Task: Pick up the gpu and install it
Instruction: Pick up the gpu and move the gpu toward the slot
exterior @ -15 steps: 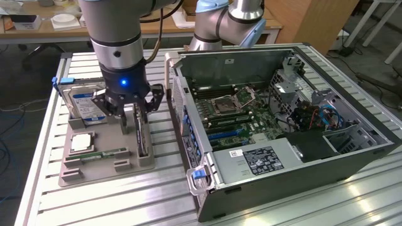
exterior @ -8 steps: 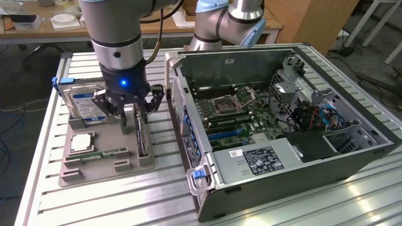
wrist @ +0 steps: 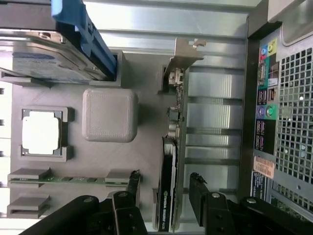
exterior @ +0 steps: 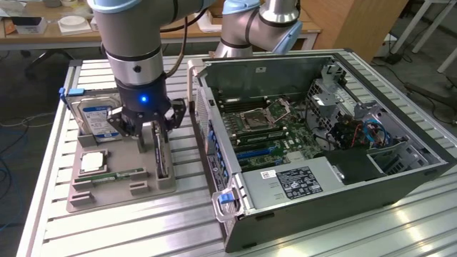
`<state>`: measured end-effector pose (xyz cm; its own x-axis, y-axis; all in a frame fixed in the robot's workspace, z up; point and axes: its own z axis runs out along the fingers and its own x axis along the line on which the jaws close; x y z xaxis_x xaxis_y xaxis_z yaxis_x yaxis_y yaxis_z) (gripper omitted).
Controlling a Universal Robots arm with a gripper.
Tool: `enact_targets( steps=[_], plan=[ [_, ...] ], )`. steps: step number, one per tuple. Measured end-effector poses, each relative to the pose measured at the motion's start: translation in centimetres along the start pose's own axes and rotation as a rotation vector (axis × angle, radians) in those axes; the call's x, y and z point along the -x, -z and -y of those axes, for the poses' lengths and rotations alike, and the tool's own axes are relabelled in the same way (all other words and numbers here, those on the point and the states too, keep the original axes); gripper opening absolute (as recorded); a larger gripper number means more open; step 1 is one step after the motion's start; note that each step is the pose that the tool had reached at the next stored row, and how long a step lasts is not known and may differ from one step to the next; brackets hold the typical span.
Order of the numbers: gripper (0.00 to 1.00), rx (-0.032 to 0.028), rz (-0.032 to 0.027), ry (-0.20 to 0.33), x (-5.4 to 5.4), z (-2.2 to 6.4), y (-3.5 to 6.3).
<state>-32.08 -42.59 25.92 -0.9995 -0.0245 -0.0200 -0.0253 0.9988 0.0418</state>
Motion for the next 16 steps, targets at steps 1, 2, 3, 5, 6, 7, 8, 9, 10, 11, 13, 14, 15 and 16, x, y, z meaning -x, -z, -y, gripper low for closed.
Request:
enact_targets(
  steps=[1, 2, 3, 5, 6, 7, 8, 9, 10, 11, 13, 14, 15, 16],
  plan=[
    [0.53, 0.0000, 0.0000, 0.000, 0.0, -0.03, -0.19],
    [0.53, 0.0000, 0.0000, 0.000, 0.0, -0.05, -0.37],
    [0.53, -0.0001, 0.0000, 0.000, 0.0, -0.06, -0.56],
    [0.53, -0.0001, 0.0000, 0.000, 0.0, -0.08, -0.92],
    [0.53, 0.0000, -0.0001, 0.000, 0.0, -0.09, -1.10],
    [0.53, 0.0000, 0.0000, 0.000, 0.0, -0.08, -1.29],
    [0.53, 0.0000, 0.0000, 0.000, 0.0, -0.07, -1.47],
    [0.53, 0.0000, 0.0000, 0.000, 0.0, -0.07, -1.66],
    [0.53, 0.0000, -0.0001, 0.000, 0.0, -0.06, -1.83],
    [0.53, -0.0001, 0.0001, 0.000, 0.0, -0.08, -2.02],
    [0.53, -0.0001, -0.0001, 0.000, 0.0, -0.56, -2.25],
    [0.53, 0.0000, 0.0000, 0.000, 0.0, -0.75, -2.38],
    [0.53, 0.0000, 0.0000, 0.000, 0.0, -0.81, -2.55],
    [0.53, 0.0001, 0.0001, 0.000, 0.0, -0.81, -2.73]
  ],
)
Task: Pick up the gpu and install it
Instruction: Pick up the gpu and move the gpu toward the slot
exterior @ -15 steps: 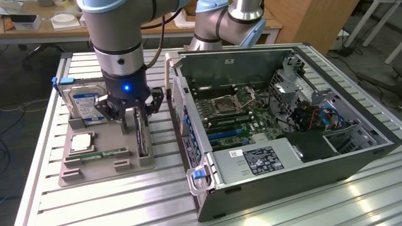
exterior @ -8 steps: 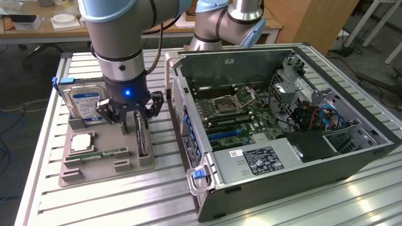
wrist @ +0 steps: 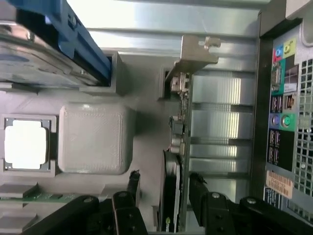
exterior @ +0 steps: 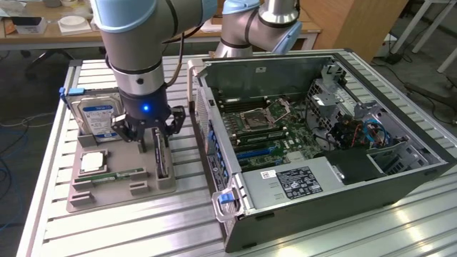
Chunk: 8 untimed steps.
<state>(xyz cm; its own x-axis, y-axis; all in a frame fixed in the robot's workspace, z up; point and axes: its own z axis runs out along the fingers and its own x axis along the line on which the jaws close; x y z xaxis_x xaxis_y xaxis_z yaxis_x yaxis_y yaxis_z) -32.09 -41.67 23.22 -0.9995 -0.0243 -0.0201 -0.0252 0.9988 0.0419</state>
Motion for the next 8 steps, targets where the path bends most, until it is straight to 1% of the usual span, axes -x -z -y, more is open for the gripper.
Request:
enact_targets(
  steps=[3, 8],
  plan=[
    [0.53, -0.0001, -0.0002, 0.000, -0.01, 0.02, -0.48],
    [0.53, -0.0001, -0.0002, 0.000, -0.02, 0.12, -0.73]
  ],
)
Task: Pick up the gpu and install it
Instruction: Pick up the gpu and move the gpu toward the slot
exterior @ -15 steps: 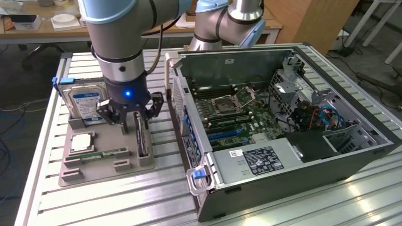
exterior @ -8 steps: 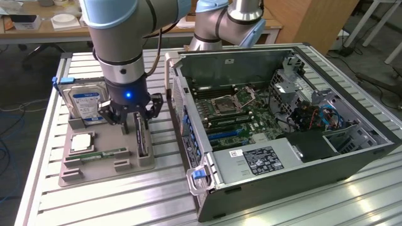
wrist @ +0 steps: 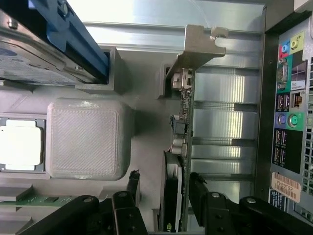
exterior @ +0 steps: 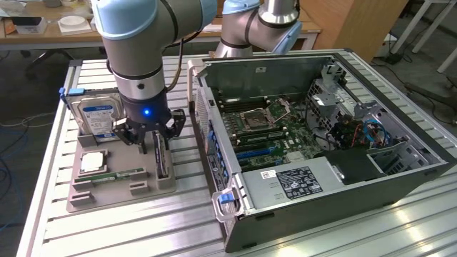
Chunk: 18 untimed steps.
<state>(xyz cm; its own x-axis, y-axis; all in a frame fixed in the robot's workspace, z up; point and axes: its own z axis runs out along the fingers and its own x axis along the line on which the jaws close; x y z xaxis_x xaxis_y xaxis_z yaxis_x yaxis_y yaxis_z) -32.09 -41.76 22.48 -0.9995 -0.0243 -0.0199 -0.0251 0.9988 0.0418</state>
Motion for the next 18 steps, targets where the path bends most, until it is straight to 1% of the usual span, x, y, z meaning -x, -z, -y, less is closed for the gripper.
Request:
enact_targets(
  steps=[5, 6, 7, 8, 9, 14, 15, 18],
  plan=[
    [0.53, 0.0000, 0.0000, 0.000, 0.01, 0.01, 0.00],
    [0.51, 0.0000, 0.0000, 0.000, 0.01, 0.00, 0.00],
    [0.45, 0.0000, 0.0000, 0.000, 0.00, 0.00, 0.00],
    [0.45, 0.0000, 0.0000, 0.000, 0.01, 0.01, 0.00],
    [0.38, 0.0000, 0.0000, 0.000, 0.01, 0.01, -0.01],
    [0.37, 0.0001, 0.0000, 0.000, 0.02, 0.00, -0.01],
    [0.31, 0.0001, 0.0001, 0.000, 0.03, 0.00, -0.02],
    [0.31, 0.0000, 0.0000, 0.000, 0.05, 0.01, -0.02]
  ],
)
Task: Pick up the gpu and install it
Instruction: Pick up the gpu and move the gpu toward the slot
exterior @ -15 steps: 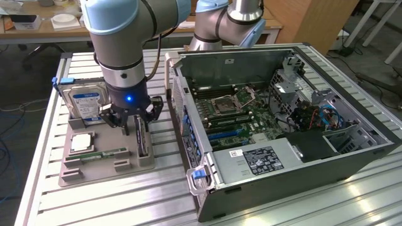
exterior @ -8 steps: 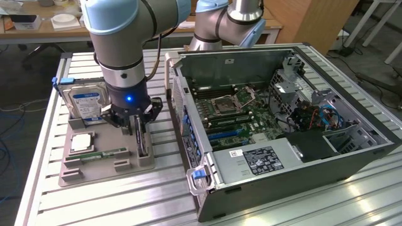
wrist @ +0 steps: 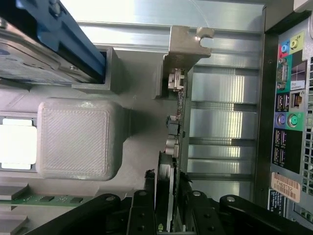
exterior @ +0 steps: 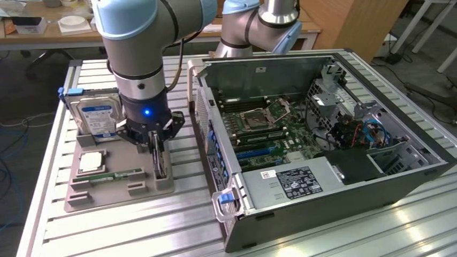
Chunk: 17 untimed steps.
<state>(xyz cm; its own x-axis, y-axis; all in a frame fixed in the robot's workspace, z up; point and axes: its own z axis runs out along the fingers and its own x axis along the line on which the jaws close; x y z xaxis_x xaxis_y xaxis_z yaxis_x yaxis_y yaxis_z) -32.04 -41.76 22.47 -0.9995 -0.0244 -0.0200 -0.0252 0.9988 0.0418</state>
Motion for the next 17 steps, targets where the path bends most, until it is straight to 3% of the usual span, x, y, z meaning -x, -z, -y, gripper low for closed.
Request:
enact_targets(
  steps=[17],
  plan=[
    [0.27, 0.0000, 0.0000, 0.000, 0.05, 0.00, -0.02]
  ],
)
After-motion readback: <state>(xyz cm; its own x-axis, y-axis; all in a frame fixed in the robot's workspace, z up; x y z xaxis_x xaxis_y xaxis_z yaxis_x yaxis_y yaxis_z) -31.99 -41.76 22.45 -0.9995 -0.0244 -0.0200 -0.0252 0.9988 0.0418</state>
